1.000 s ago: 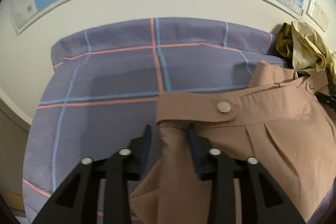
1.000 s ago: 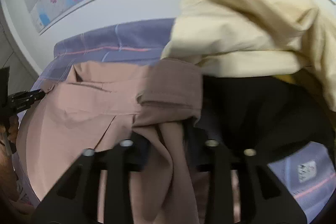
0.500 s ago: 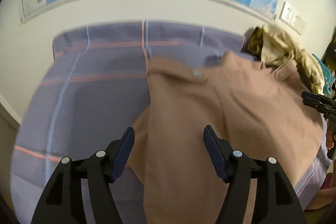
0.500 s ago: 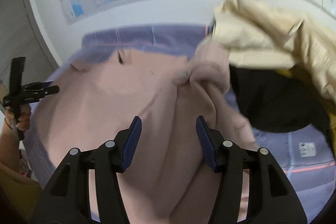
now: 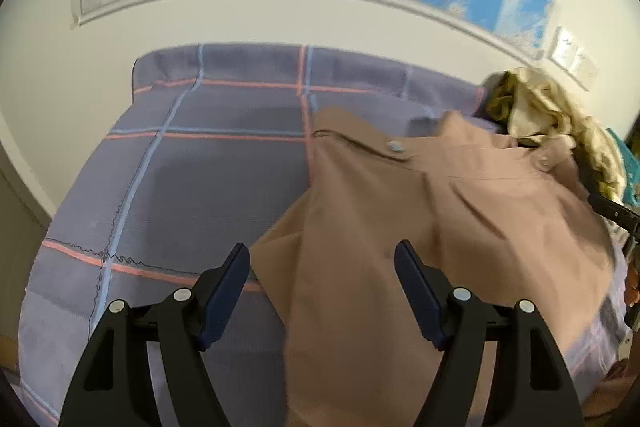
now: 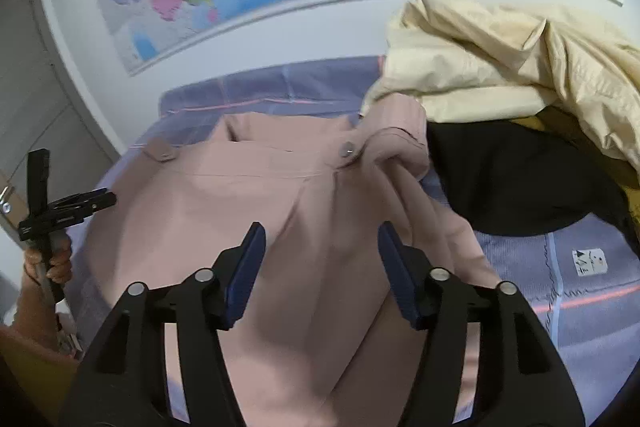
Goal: Fold large clothes
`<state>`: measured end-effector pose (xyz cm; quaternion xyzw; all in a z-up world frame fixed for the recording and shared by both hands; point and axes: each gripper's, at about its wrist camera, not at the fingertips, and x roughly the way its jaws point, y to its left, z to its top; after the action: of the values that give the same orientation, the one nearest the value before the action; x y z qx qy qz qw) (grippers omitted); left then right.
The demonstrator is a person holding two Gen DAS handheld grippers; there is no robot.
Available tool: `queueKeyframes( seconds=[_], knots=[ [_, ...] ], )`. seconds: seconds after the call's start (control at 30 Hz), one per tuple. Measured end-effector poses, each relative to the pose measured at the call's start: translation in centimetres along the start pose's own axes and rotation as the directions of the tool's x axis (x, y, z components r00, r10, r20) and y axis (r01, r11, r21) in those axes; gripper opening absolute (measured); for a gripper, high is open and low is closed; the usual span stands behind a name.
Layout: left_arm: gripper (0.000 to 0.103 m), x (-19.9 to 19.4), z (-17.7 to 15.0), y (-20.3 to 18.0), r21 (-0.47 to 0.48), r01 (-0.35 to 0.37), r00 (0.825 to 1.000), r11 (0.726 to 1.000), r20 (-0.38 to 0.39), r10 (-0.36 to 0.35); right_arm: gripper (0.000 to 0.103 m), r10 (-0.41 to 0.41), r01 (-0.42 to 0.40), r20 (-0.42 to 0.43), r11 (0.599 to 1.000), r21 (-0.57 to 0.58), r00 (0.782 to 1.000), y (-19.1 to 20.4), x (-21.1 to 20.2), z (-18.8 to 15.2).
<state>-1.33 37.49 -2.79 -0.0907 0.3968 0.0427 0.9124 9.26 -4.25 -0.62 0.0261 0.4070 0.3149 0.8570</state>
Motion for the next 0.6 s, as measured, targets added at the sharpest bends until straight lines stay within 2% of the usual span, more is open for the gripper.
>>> queueKeyframes(
  seconds=[0.13, 0.23, 0.4, 0.6],
  knots=[
    [0.072, -0.8, -0.8, -1.8, 0.06, -0.011, 1.0, 0.998, 0.003, 0.011, 0.059, 0.042, -0.042, -0.011, 0.999, -0.007, 0.999, 1.0, -1.1, -1.4],
    [0.072, -0.6, -1.7, -3.0, 0.095, -0.035, 0.999, 0.995, -0.008, 0.036, 0.059, 0.052, -0.052, -0.045, 0.999, -0.005, 0.998, 1.3, -0.4, -2.5],
    [0.073, 0.0, -2.6, -3.7, 0.109, -0.075, 0.997, 0.991, -0.016, 0.077, 0.058, 0.018, -0.016, -0.085, 0.999, 0.029, 0.996, 0.4, 1.3, -4.2],
    [0.073, -0.3, -2.9, -4.0, 0.115, -0.106, 0.994, 0.988, -0.011, 0.108, 0.059, 0.037, -0.033, -0.071, 0.997, 0.066, 0.997, -0.1, 0.9, -4.1]
  ],
)
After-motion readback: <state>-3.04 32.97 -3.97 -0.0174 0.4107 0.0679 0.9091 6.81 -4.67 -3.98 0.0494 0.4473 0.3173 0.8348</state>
